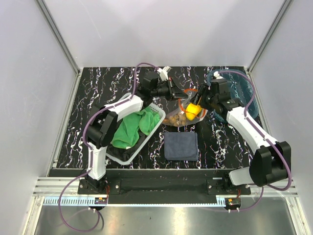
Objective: Open the zip-top bag and remove the fake food
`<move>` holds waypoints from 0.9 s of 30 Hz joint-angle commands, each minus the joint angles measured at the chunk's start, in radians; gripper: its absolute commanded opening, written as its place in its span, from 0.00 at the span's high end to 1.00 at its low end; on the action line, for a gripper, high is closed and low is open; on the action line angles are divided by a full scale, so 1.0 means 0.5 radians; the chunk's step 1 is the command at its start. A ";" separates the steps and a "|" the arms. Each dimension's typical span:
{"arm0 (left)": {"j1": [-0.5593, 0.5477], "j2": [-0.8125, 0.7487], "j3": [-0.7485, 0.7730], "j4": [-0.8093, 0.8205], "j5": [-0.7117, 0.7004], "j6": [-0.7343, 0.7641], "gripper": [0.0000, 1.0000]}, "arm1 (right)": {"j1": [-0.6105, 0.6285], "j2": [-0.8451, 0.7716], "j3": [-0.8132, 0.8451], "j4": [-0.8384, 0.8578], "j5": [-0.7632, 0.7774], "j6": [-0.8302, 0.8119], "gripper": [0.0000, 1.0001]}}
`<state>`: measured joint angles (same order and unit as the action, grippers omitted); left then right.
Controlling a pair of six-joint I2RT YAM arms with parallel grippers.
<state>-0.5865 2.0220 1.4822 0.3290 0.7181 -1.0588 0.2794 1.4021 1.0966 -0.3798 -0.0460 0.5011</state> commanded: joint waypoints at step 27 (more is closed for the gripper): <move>0.029 -0.123 0.165 -0.333 0.042 0.381 1.00 | -0.847 0.407 0.786 -0.704 0.279 -0.054 0.88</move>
<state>-0.5797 2.0197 1.5120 0.1291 0.7013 -0.8955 -0.0856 1.5005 1.5246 -0.6807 0.1055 0.4549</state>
